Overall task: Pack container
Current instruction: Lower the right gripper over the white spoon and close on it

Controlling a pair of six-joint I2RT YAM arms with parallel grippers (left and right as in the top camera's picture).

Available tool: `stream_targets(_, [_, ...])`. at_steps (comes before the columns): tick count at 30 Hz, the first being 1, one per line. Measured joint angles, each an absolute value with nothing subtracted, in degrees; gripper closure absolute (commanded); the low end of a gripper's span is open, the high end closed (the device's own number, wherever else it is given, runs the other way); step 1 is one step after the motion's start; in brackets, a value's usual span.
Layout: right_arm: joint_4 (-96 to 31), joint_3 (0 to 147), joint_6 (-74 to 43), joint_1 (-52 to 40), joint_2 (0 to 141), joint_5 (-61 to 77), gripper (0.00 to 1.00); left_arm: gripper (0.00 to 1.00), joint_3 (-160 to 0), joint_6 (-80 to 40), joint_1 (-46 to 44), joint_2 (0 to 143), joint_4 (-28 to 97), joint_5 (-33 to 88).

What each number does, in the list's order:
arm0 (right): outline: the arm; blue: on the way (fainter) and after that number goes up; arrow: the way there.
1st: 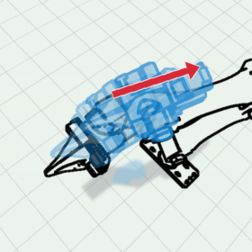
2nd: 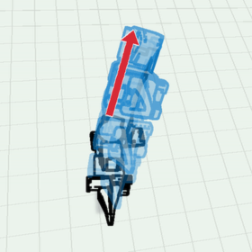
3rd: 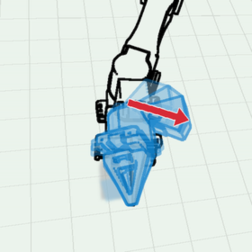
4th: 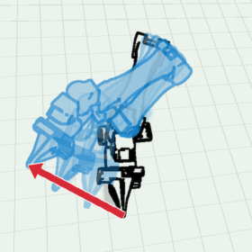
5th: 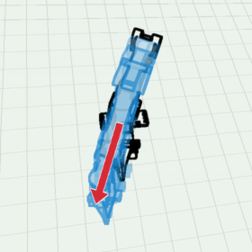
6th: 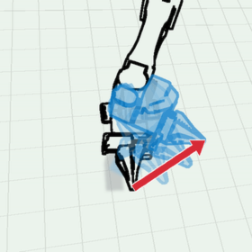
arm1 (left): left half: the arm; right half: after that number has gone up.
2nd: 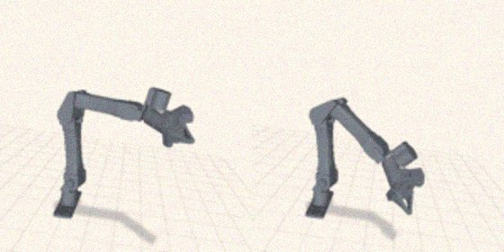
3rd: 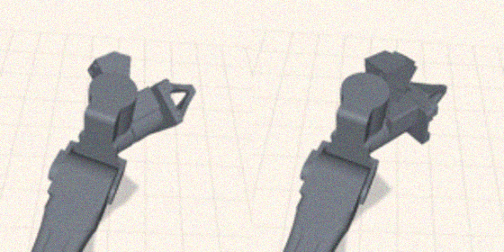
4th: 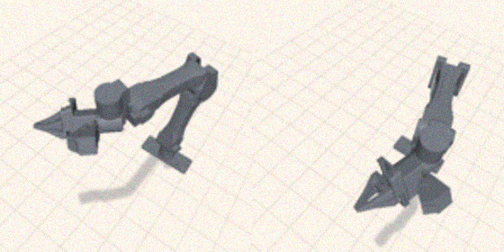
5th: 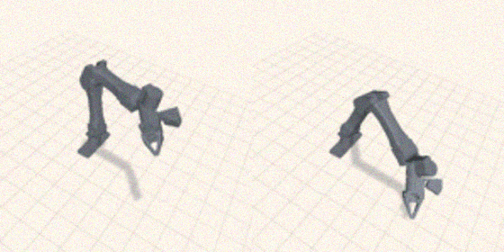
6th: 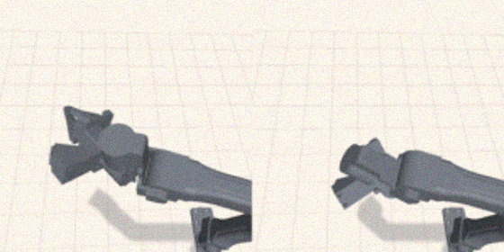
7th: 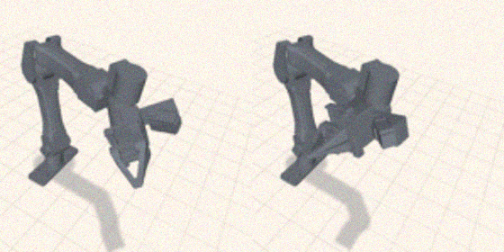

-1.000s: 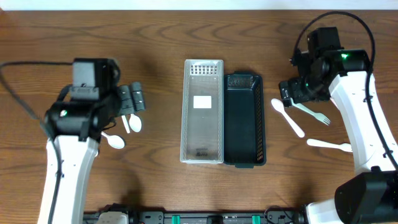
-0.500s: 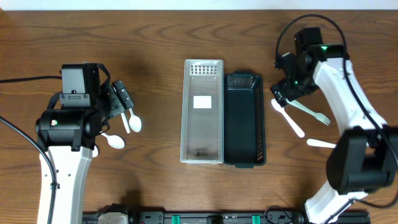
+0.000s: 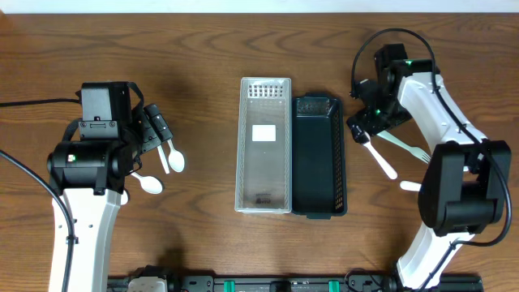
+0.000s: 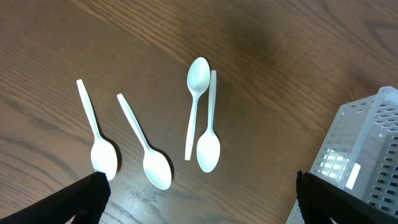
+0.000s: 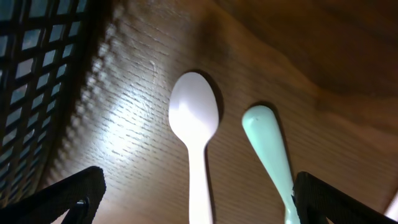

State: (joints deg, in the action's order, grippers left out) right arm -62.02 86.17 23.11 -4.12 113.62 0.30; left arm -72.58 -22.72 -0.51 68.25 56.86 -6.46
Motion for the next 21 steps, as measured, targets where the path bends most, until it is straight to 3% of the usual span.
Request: stream_targets(21, [-58.2, 84.6, 21.3, -4.1, 114.4, 1.7, 0.01, 0.02, -72.6, -22.7, -0.5, 68.3, 57.3, -6.4])
